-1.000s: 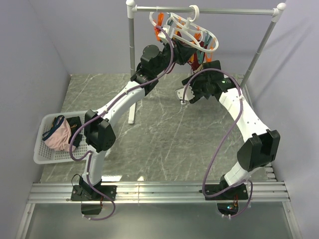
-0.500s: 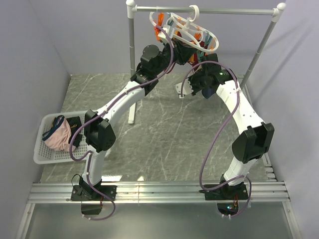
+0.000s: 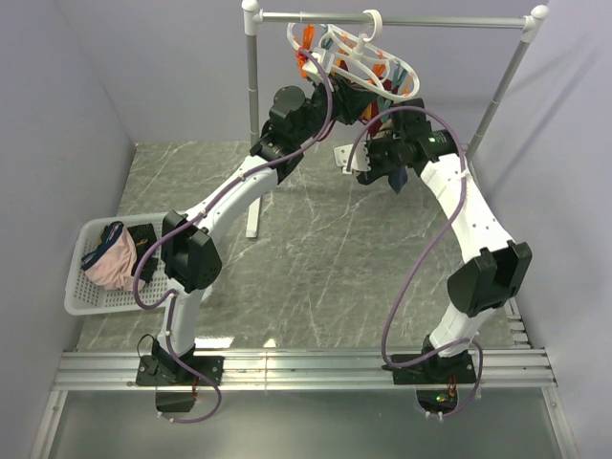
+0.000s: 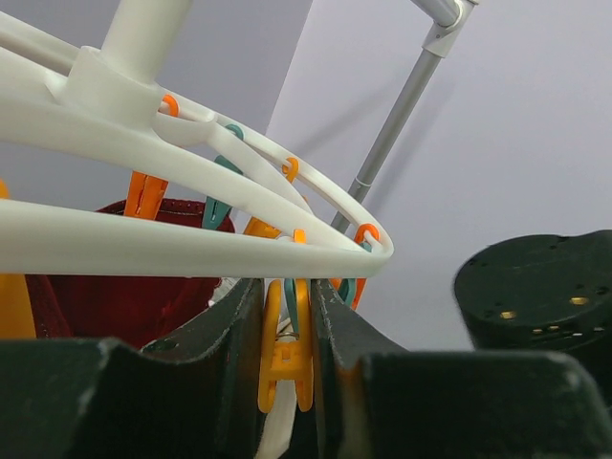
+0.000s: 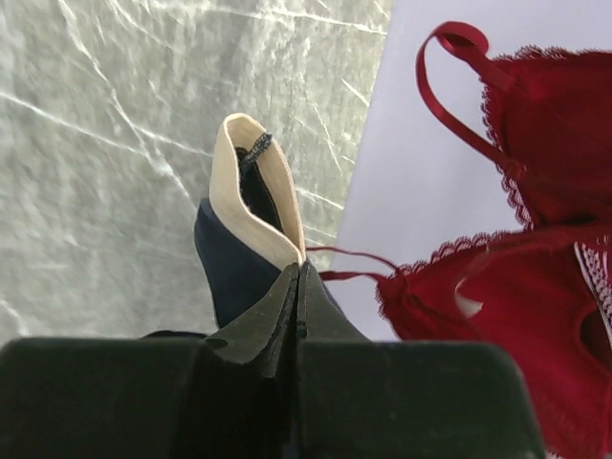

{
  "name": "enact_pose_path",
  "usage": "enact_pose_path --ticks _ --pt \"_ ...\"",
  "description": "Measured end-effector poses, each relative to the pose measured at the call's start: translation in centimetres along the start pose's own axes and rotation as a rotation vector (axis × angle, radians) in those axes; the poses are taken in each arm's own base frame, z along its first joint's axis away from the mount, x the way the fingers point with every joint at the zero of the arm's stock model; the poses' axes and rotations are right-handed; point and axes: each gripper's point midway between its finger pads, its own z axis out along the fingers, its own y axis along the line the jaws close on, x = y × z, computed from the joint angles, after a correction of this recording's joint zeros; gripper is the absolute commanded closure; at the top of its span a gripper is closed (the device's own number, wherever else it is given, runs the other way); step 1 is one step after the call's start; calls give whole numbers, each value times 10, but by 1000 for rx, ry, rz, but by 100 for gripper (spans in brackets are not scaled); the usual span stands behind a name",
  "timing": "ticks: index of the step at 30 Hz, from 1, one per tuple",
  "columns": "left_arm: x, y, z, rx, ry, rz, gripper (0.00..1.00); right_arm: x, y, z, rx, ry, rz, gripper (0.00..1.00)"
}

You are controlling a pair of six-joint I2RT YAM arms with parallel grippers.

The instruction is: Clip the underwear to the hanger

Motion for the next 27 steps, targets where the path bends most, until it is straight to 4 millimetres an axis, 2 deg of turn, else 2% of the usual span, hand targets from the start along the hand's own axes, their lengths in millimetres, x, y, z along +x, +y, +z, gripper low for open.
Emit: enact_pose_path --ticks 6,13,27 --pt "-1 3 -1 -5 -2 -2 100 -8 4 -25 72 -41 94 100" --pt "-2 5 -1 -8 -3 -1 100 -9 -10 -54 207 -86 202 100" --pt "-2 4 -2 7 5 -5 100 -7 -32 -70 313 -156 470 100"
